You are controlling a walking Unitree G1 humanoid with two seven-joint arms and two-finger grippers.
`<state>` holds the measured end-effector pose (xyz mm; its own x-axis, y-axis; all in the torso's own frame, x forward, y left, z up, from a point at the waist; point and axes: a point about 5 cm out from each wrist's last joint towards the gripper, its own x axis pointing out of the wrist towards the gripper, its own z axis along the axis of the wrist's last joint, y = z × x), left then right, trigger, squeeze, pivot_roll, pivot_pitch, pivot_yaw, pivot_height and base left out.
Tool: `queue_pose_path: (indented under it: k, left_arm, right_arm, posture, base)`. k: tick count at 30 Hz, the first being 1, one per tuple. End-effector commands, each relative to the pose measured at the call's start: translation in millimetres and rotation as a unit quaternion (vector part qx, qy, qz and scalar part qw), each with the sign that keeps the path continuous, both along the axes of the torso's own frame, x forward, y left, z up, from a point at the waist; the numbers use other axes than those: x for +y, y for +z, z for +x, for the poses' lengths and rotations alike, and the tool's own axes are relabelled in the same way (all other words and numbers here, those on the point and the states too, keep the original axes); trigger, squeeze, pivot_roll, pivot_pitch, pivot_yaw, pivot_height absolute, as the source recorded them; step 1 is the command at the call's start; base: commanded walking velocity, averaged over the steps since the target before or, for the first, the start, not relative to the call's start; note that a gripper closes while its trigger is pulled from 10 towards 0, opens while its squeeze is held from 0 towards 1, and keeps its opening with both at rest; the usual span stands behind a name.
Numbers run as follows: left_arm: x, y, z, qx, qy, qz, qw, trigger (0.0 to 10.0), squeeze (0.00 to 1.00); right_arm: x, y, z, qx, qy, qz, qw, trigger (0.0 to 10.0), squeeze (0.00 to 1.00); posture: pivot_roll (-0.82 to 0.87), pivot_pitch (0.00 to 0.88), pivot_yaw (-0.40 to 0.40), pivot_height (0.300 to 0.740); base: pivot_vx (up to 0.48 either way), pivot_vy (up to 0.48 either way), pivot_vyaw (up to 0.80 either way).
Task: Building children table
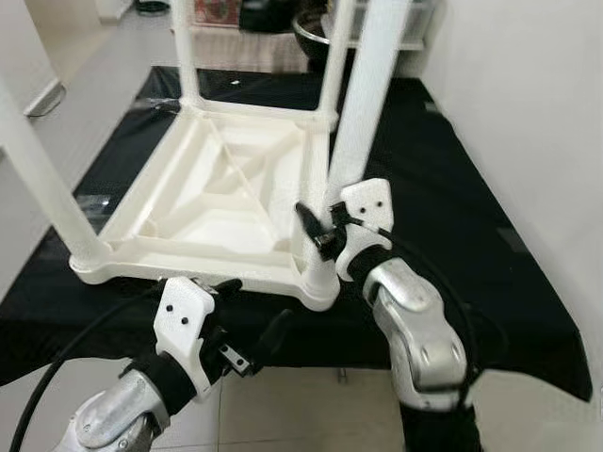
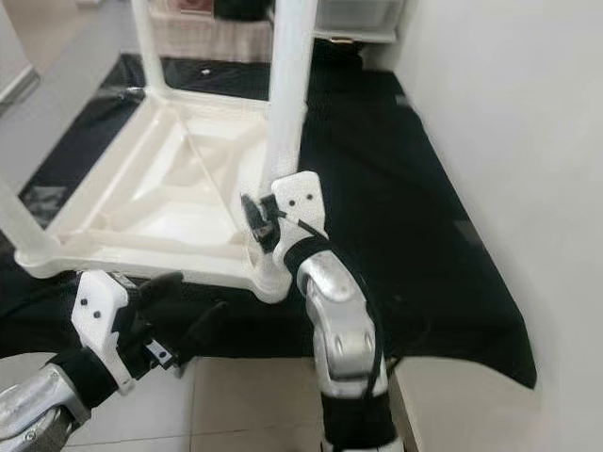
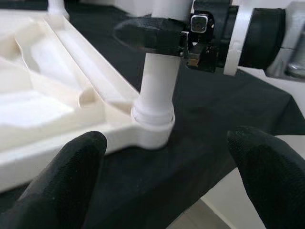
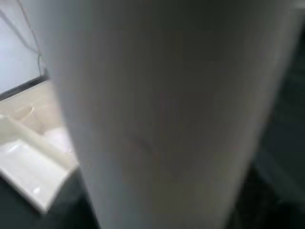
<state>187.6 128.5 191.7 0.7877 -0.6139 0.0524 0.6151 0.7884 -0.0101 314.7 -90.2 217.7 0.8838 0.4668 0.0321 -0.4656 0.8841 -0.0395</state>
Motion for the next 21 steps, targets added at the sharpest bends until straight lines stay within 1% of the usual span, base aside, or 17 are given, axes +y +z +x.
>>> queue_pose_path:
  k: [1,2,3,4,5,6,7,8,9,10,11,12,13,15,17,18,21]
  left_arm:
    - [0.0,-2,-1.5,0.007,-0.005,0.002,1.0,10.0,0.0]
    - [-0.2,-2,-1.5,0.007,-0.005,0.002,1.0,10.0,0.0]
    - [-0.5,-2,-1.4,0.007,-0.006,0.001,1.0,10.0,0.0]
    - [-0.5,-2,-1.4,0.007,-0.006,0.001,1.0,10.0,0.0]
    - [-0.9,-2,-1.5,0.008,-0.006,0.001,1.0,10.0,0.0]
    - [-1.3,-2,-1.5,0.008,-0.006,0.0,1.0,10.0,0.0]
    - [-1.7,-2,-1.6,0.008,-0.007,-0.001,1.0,10.0,0.0]
    - [-2.0,-2,-1.8,0.008,-0.007,-0.001,1.0,10.0,0.0]
    - [-2.0,-2,-1.8,0.008,-0.007,-0.001,1.0,10.0,0.0]
    - [-2.1,-2,-1.9,0.008,-0.007,-0.001,1.0,10.0,0.0]
    - [-2.5,-2,-2.3,0.008,-0.007,-0.001,1.0,10.0,0.0]
    - [-2.8,-2,-2.8,0.008,-0.007,-0.001,1.0,10.0,0.0]
    - [-3.1,-2,-3.2,0.009,-0.007,0.0,1.0,10.0,0.0]
    - [-2.5,-1,-4.0,0.008,-0.005,0.0,1.0,10.0,0.0]
    - [-2.5,-1,-4.0,0.008,-0.005,0.0,1.0,10.0,0.0]
    - [-1.9,-1,-6.3,0.009,-0.001,0.0,1.0,10.0,0.0]
    - [-1.0,-1,-8.4,0.01,0.002,0.002,1.0,10.0,0.0]
  right_arm:
    - [-0.8,-4,2.9,0.015,0.009,0.008,1.0,10.0,1.0]
    - [-1.6,5,4.6,0.003,0.049,0.016,0.999,10.0,1.0]
    - [-1.8,16,5.1,-0.01,0.113,0.028,0.993,10.0,1.0]
    - [-1.8,16,5.1,-0.01,0.113,0.028,0.993,10.0,1.0]
    - [-3.2,25,4.7,-0.024,0.17,0.026,0.985,10.0,1.0]
    - [-5.2,32,4.8,-0.038,0.206,0.016,0.978,10.0,1.0]
    - [-6.6,37,3.9,-0.047,0.261,0.002,0.964,10.0,1.0]
    - [-7.7,41,3.5,-0.055,0.301,-0.013,0.952,10.0,0.86]
    - [-7.7,41,3.5,-0.055,0.301,-0.013,0.952,10.0,0.86]
    - [-8.6,43,3.8,-0.058,0.328,-0.02,0.943,10.0,0.86]
    - [-8.1,46,3.6,-0.057,0.371,-0.026,0.927,10.0,0.0]
    - [-7.6,50,5.8,-0.054,0.412,-0.029,0.909,10.0,0.0]
    - [-7.7,53,7.4,-0.052,0.44,-0.03,0.896,10.0,0.0]
    - [-5.5,62,14.3,-0.056,0.479,-0.033,0.875,10.0,0.0]
    - [-5.5,62,14.3,-0.056,0.479,-0.033,0.875,10.0,0.0]
    - [-0.6,73,25.3,-0.058,0.5,-0.024,0.864,10.0,0.0]
    - [2.2,79,33.0,-0.056,0.511,-0.02,0.857,10.0,0.0]
  posture:
    - [0.13,0.204,-0.081,0.74]
    - [0.12,0.205,-0.084,0.74]
    - [0.12,0.21,-0.083,0.74]
    - [0.12,0.21,-0.083,0.74]
    - [0.12,0.211,-0.083,0.74]
    - [0.12,0.212,-0.083,0.74]
    - [0.12,0.214,-0.085,0.74]
    - [0.13,0.217,-0.087,0.74]
    - [0.13,0.217,-0.087,0.74]
    - [0.13,0.217,-0.087,0.74]
    - [0.13,0.22,-0.091,0.74]
    - [0.14,0.223,-0.093,0.74]
    - [0.14,0.223,-0.093,0.74]
    - [0.15,0.227,-0.096,0.74]
    - [0.15,0.227,-0.096,0.74]
    - [0.17,0.238,-0.107,0.74]
    - [0.18,0.242,-0.111,0.74]
  base:
    - [0.0,0.0,0.0]
    - [0.0,0.0,0.0]
    - [0.0,0.0,0.0]
    - [0.0,0.0,0.0]
    - [0.0,0.0,0.0]
    - [0.0,0.0,0.0]
    - [0.0,0.0,0.0]
    - [0.0,0.0,0.0]
    - [0.0,0.0,0.0]
    - [0.0,0.0,0.0]
    - [0.0,0.0,0.0]
    - [0.0,0.0,0.0]
    - [0.0,0.0,0.0]
    - [0.0,0.0,0.0]
    - [0.0,0.0,0.0]
    - [0.0,0.0,0.0]
    - [0.0,0.0,0.0]
